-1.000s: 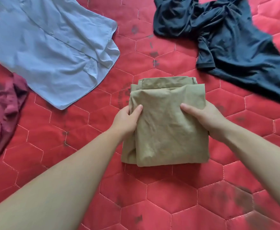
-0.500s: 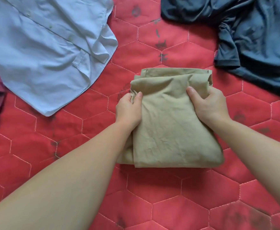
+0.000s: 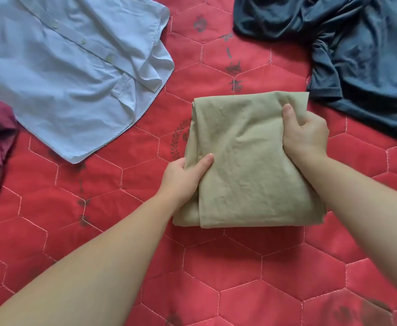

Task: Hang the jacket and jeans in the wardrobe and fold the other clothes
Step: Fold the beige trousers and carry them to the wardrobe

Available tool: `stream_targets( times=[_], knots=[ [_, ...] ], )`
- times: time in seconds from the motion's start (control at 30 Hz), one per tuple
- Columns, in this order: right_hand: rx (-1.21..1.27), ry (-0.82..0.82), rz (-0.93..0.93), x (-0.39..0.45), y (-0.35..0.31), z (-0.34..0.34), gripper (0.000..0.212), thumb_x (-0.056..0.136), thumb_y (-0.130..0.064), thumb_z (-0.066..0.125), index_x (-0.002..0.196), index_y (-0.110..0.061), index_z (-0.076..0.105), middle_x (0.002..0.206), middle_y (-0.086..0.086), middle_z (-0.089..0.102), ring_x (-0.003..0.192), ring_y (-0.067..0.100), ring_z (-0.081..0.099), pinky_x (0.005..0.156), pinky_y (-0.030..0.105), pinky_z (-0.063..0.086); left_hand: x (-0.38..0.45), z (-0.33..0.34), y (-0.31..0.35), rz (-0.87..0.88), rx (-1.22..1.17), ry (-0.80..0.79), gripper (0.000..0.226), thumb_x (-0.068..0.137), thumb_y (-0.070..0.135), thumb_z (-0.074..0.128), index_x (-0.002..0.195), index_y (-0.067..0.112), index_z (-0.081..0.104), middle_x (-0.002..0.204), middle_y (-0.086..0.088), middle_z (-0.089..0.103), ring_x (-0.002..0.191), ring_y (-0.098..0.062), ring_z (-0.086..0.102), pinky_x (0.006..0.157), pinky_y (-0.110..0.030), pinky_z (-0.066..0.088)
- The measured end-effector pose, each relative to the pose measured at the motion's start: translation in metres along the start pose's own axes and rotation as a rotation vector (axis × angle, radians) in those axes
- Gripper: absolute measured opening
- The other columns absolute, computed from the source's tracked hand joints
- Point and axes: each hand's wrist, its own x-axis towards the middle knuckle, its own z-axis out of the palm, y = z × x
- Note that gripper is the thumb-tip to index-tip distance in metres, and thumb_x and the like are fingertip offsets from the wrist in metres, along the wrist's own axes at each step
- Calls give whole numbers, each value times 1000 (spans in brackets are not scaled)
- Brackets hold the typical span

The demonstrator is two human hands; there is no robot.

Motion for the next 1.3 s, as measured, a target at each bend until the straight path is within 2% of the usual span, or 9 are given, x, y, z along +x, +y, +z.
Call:
stream_targets(
  times=[0.13,0.23,0.33,0.43,0.63,0.77,0.83,0.97,1.3],
  knots=[
    [-171,-55,97,17,3,2,48,93,-46,55,59,-16,39,59,-1,42,67,20,45,62,31,30,7,5,5,23,155,62,37,87,53,64,87,17,73,84,7,73,81,-10,68,69,-27,52],
    [-321,-46,34,10,-12,-13,46,85,-49,62,110,-12,57,111,8,57,107,27,54,86,35,40,6,8,5,26,205,82,39,87,55,62,90,17,72,87,8,71,84,-11,65,76,-31,52],
    [-404,0,-456,-35,-29,-24,64,84,-46,59,136,-11,47,140,12,45,126,32,43,105,43,33,7,8,4,30,194,87,37,88,54,61,90,19,72,86,10,70,82,-9,64,71,-29,48],
    [-665,-356,-834,-82,6,-22,57,89,-55,44,132,-20,58,147,8,47,135,32,42,111,52,29,9,10,5,24,207,69,37,88,54,61,88,18,72,84,8,70,82,-11,64,69,-29,47],
    [-988,-629,-711,-83,43,-23,76,87,-71,29,151,-31,31,160,0,26,147,23,23,117,48,14,4,16,13,47,338,161,39,87,49,63,109,17,63,105,-3,68,102,-28,62,81,-34,46],
    [-934,-584,-783,-92,38,-38,86,81,-73,40,148,-20,39,158,10,29,146,28,24,117,52,16,-32,24,5,671,865,445,70,78,43,67,140,32,35,140,-4,40,122,-27,41,98,-44,35],
    [-916,-564,-857,-103,49,-55,97,75,-77,48,148,-14,39,157,14,28,147,30,21,117,54,18,-45,24,-12,970,1009,255,77,74,53,64,143,30,38,147,-6,38,130,-29,40,103,-45,30],
    [-1010,-603,-864,-109,72,-73,109,59,-47,76,150,-8,32,158,19,22,147,32,20,117,49,18,-60,24,-30,739,1436,-232,119,71,57,73,156,18,-1,164,-9,-4,151,-29,0,119,-48,9],
    [-1166,-721,-680,-81,-2,-56,69,65,-27,64,131,-13,50,140,13,47,129,29,48,90,32,47,-56,35,7,503,1414,-260,99,83,17,63,155,15,-4,164,-1,-8,151,-24,-3,119,-41,22]
  ],
)
